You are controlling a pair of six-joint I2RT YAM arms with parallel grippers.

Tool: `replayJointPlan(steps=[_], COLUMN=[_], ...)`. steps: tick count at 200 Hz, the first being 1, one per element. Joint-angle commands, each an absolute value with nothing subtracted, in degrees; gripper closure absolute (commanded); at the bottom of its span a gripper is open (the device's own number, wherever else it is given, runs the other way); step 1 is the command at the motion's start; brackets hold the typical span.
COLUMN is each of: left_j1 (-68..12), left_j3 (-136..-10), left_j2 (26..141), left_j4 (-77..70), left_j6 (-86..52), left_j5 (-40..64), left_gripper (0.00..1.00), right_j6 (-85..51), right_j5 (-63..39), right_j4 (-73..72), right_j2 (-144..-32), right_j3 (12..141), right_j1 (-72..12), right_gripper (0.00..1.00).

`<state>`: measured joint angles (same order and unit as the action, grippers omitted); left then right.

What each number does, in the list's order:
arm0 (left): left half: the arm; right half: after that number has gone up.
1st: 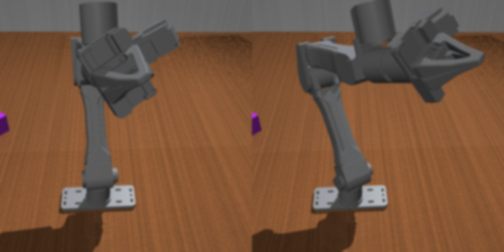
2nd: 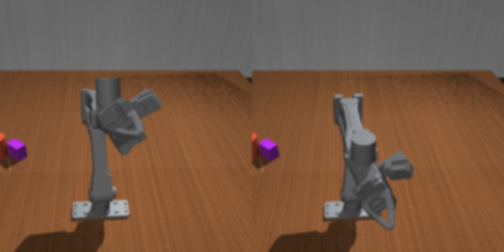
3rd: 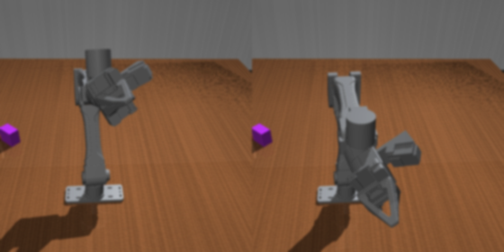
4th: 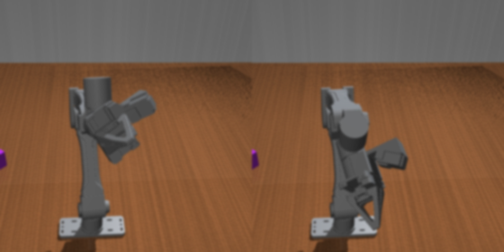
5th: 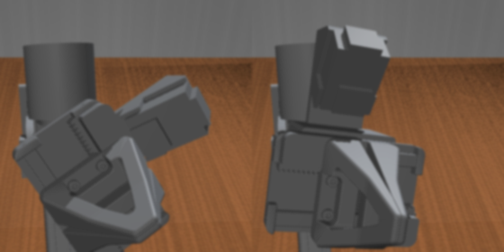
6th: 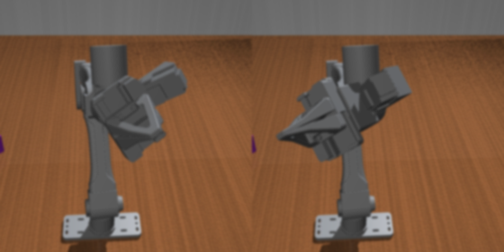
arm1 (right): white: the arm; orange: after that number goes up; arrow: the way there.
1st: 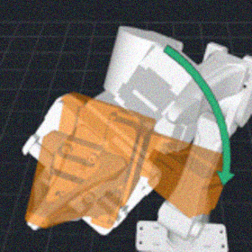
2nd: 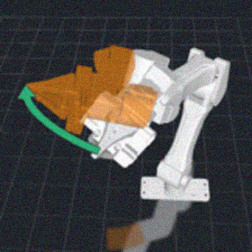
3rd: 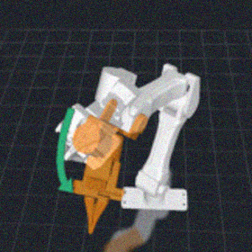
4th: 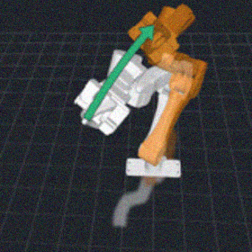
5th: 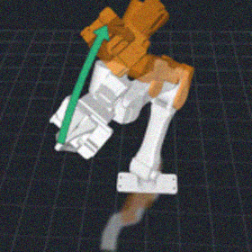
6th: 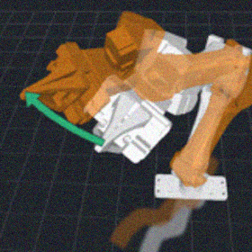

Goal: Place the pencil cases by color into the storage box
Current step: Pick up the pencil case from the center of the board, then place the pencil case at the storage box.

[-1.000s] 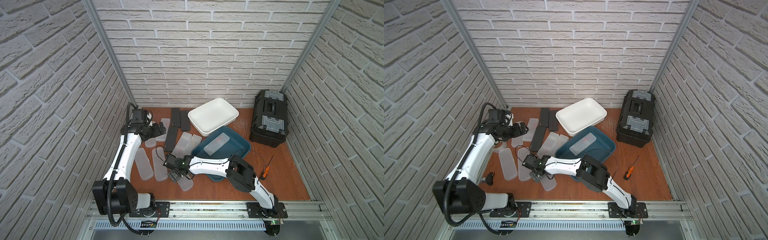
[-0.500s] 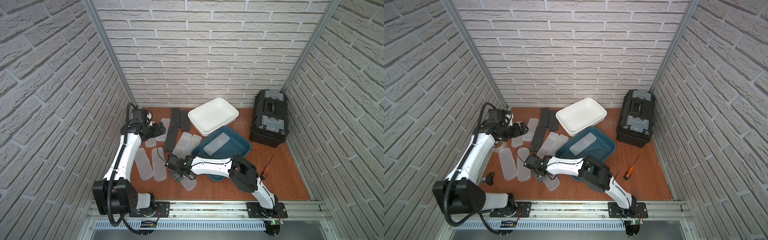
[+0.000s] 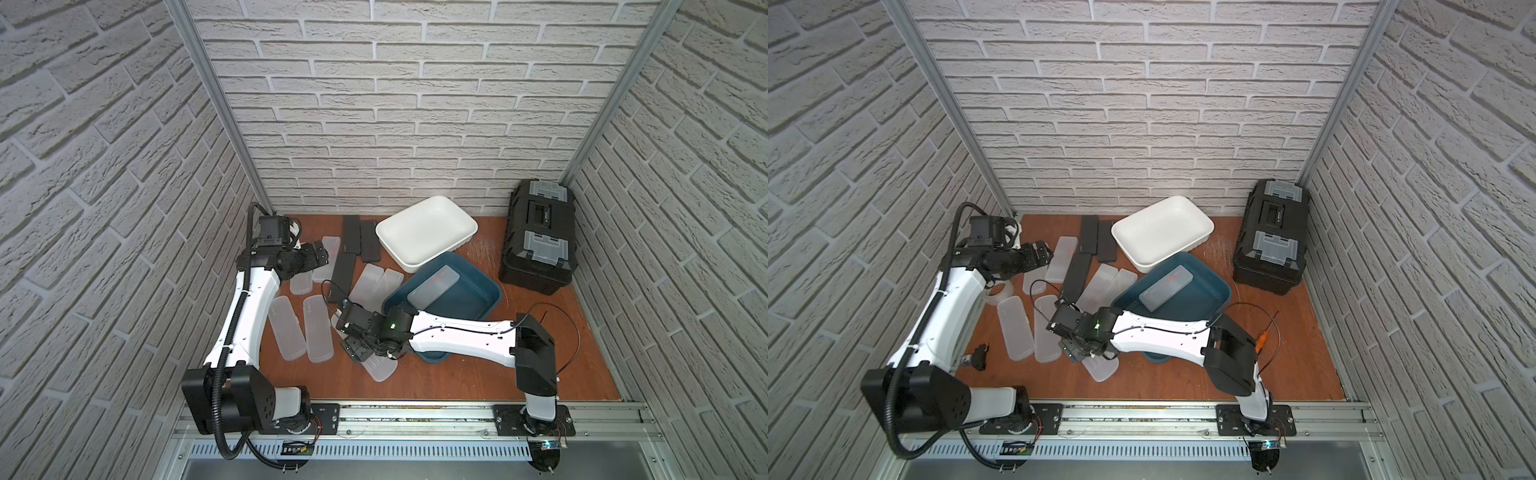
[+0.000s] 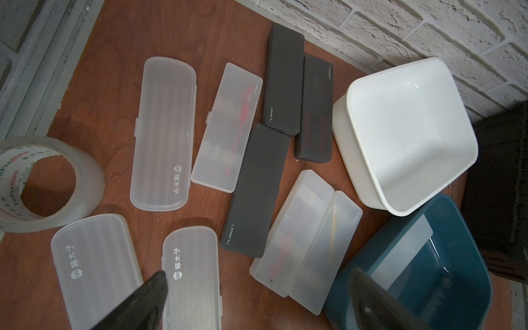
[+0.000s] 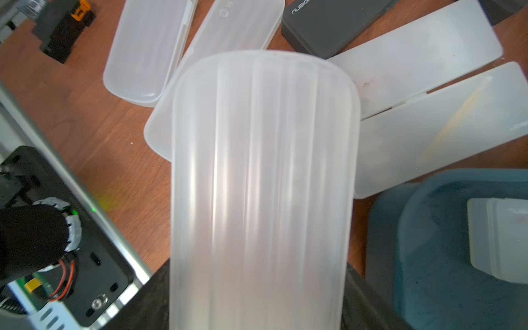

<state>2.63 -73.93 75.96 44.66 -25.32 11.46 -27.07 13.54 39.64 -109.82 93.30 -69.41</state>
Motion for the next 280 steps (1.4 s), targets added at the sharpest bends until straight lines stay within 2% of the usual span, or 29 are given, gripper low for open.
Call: replayJointPlan(steps=[1, 41, 71, 147, 216, 280], left_j1=[3.48, 3.97, 4.09, 4.1, 1.94, -2.84], left_j3=[-75.32, -75.27, -74.64, -72.03, -71.87, -72.95], left_j2=[74.8, 74.79, 74.87, 74.71, 75.4, 74.33], left_j4=[44.04, 43.39, 42.38, 39.57, 40.63, 42.7], left_j6=[-24.62, -25.07, -25.55, -27.25, -25.61, -23.65], left_j5=[11.38, 12.24, 13.13, 15.11, 12.02, 6.36], left_gripper=[0.02, 0.02, 0.02, 0.02, 0.02, 0.02], right_j6=[-28.54, -28.85, -29.6, -38.83, -53.58, -58.89], right_j5=[16.54, 21.36, 21.2, 18.42, 20.84, 24.06], right_j4=[40.62, 43.19, 43.5, 39.09, 37.38, 40.87], right_j2=[-103.68, -95.82, -93.19, -93.98, -100.32, -97.73], right_j3=[91.19, 88.72, 87.22, 84.02, 82.45, 76.17], right_j1=[-69.52, -67.94, -62.82, -46.08, -40.36, -36.61], right_gripper=[0.44, 0.44, 0.43, 0.44, 0.44, 0.44])
